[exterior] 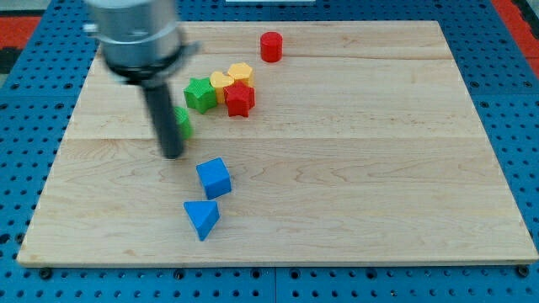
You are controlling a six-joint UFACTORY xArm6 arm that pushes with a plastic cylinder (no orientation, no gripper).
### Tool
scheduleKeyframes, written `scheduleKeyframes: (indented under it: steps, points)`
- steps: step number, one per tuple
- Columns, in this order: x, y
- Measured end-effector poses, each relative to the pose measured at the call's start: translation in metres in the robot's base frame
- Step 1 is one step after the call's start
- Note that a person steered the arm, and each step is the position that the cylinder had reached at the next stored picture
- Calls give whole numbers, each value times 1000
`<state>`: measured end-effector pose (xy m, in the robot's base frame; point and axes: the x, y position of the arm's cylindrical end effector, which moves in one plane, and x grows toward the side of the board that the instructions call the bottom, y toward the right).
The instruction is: Move green circle towards the group of blocks
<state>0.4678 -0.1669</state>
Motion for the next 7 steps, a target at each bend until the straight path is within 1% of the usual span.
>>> scheduleKeyframes:
  steps: [1, 2, 3, 4, 5, 6, 7]
  points:
    - [-13, -51]
    - [2, -30]
    - [-17, 29]
    - [-23, 50]
    - [-38, -19]
    - [-40, -22]
    - [-30, 9]
